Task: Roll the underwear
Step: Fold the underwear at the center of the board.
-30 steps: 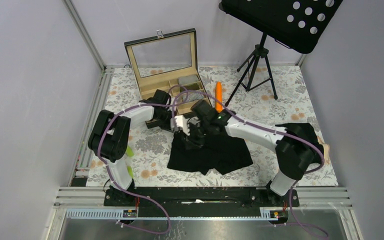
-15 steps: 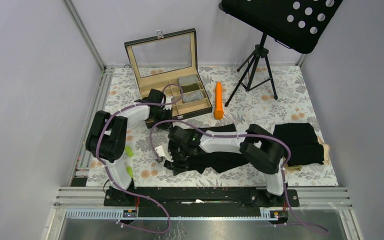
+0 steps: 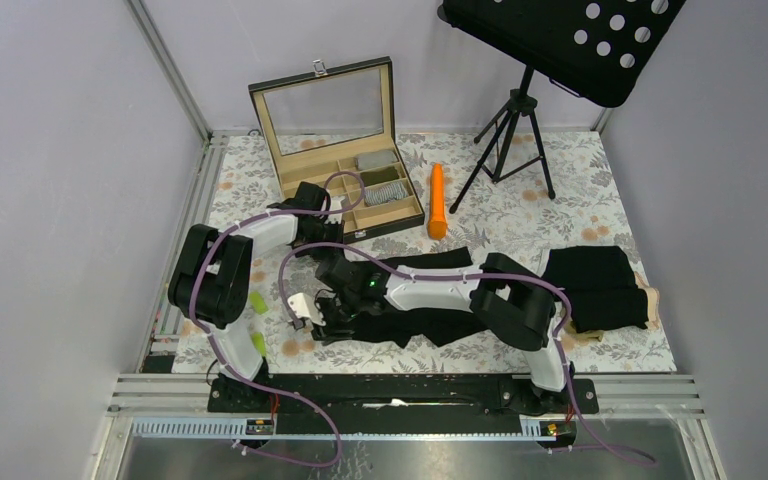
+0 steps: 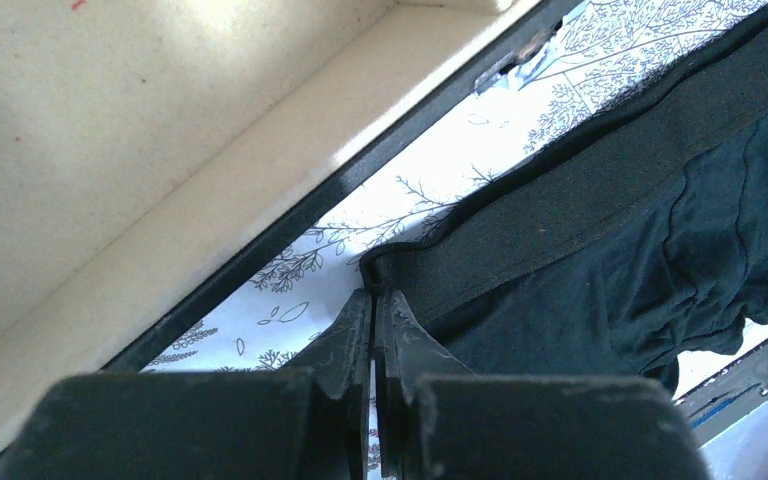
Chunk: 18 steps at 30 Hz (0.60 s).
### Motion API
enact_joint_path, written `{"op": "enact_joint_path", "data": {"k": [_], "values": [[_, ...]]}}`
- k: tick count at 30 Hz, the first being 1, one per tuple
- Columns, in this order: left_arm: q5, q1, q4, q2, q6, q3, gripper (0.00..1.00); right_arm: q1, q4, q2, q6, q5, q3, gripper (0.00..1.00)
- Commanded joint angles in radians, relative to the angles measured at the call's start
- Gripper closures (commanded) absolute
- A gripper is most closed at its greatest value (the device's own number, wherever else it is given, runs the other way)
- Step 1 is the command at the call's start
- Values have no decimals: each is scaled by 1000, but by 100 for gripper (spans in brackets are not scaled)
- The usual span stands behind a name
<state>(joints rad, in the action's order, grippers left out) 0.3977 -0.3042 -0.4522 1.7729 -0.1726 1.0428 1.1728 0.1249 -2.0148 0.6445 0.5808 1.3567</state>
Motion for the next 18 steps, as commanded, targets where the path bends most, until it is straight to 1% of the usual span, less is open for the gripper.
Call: {"op": "enact_joint_path", "data": {"k": [1, 3, 6, 8, 10, 12, 13, 14, 15, 16, 18], "values": [[28, 7, 21, -39, 15, 3, 100, 6, -15, -32, 42, -96, 22, 53], [27, 8, 21, -36, 16, 4, 100, 13, -19, -47, 43, -163, 28, 52], [26, 10, 20, -31, 18, 6, 100, 14, 16, -73, 60, -200, 48, 53], [28, 10, 20, -27, 18, 6, 100, 14, 10, -76, 67, -204, 34, 55], [29, 10, 18, -23, 19, 9, 100, 14, 10, -77, 73, -198, 21, 61], [27, 11, 18, -20, 21, 10, 100, 14, 16, -78, 77, -188, 15, 71], [26, 13, 18, -20, 22, 11, 100, 16, 22, -79, 78, -181, 15, 77], [24, 14, 15, -20, 23, 12, 100, 16, 27, -79, 76, -173, 19, 86], [25, 18, 9, -20, 26, 14, 100, 16, 31, -78, 71, -163, 26, 92], [25, 21, 1, -23, 30, 18, 100, 17, 36, -76, 66, -151, 36, 96], [22, 37, -21, -37, 34, 25, 100, 20, 43, -70, 57, -120, 65, 100]]}}
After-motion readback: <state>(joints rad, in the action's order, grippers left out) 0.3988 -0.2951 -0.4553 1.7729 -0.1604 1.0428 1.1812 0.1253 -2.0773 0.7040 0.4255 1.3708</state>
